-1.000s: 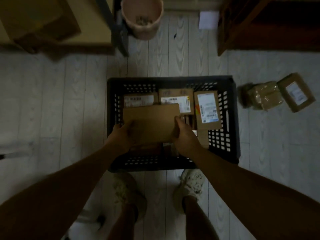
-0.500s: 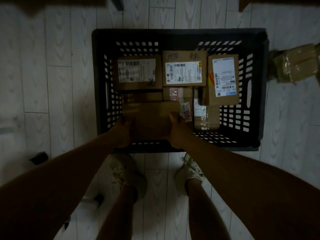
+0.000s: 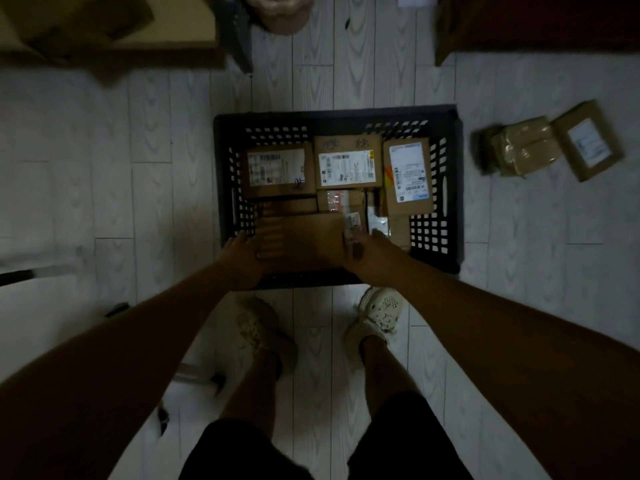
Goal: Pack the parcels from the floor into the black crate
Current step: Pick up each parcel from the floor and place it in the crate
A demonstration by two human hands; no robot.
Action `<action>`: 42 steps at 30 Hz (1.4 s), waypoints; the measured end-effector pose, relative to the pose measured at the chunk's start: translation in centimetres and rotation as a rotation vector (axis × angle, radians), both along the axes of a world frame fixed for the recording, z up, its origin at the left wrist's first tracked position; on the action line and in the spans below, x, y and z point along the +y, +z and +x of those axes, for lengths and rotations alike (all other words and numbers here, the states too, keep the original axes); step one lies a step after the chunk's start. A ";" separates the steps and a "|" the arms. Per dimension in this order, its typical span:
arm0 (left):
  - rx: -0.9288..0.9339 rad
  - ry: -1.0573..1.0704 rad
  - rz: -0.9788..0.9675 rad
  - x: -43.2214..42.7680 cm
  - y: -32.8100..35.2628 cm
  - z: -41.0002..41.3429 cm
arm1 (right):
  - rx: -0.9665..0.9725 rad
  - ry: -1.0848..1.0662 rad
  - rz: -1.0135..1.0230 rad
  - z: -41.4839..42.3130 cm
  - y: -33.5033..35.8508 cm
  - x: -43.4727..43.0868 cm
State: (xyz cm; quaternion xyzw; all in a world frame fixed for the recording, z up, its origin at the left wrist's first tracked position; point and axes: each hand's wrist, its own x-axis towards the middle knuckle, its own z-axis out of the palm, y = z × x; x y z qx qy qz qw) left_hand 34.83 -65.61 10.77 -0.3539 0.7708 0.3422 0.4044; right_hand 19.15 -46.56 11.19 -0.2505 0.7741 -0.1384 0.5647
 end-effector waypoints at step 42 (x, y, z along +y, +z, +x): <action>0.688 -0.306 -0.068 43.9 50.6 -20.6 | 0.762 -0.578 0.075 -8.3 48.8 53.0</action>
